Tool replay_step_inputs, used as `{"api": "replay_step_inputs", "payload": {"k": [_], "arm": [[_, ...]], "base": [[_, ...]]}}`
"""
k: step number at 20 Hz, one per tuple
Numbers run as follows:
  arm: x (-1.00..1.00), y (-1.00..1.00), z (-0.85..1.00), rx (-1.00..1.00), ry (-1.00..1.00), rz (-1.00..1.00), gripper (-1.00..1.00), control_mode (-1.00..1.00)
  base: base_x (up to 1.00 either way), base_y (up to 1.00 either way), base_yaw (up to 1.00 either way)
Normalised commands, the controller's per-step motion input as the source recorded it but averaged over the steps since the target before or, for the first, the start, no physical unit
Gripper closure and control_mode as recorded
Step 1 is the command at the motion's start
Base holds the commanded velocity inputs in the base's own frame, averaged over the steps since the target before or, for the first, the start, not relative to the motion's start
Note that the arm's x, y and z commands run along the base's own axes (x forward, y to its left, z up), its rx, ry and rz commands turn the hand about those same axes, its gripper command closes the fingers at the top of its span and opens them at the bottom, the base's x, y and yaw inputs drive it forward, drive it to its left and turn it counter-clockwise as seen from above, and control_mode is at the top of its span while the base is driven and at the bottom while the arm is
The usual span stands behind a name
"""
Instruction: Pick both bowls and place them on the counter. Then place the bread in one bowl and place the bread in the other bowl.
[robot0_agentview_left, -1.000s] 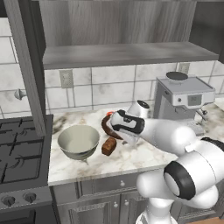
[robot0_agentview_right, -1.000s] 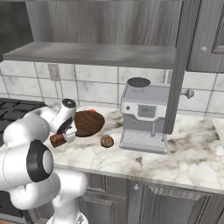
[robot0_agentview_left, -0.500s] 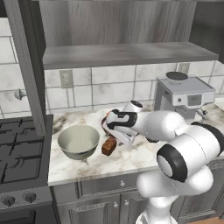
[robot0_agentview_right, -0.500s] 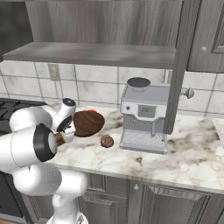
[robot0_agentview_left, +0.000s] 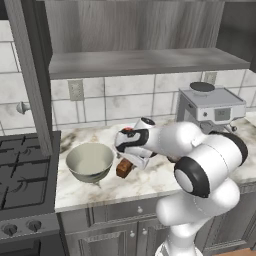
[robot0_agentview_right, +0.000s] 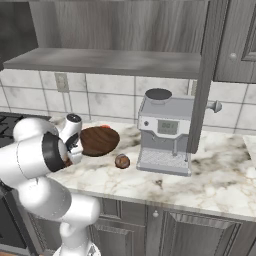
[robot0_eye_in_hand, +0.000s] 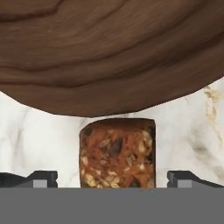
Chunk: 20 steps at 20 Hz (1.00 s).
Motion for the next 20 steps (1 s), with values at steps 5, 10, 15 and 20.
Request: {"api": "replay_step_inputs", "payload": {"k": [5, 10, 15, 20], "arm": [[0.04, 0.05, -0.27, -0.05, 0.04, 0.00, -1.00, -1.00], [0.08, 0.01, -0.20, -0.04, 0.01, 0.00, -1.00, -1.00], [0.02, 0.03, -0.22, -0.03, 0.00, 0.00, -1.00, -1.00], [-0.04, 0.08, -0.24, -0.05, 0.00, 0.00, 1.00, -1.00]], "base": [[0.00, 0.00, 0.00], [0.00, 0.00, 0.00], [0.00, 0.00, 0.00], [0.00, 0.00, 0.00]]}}
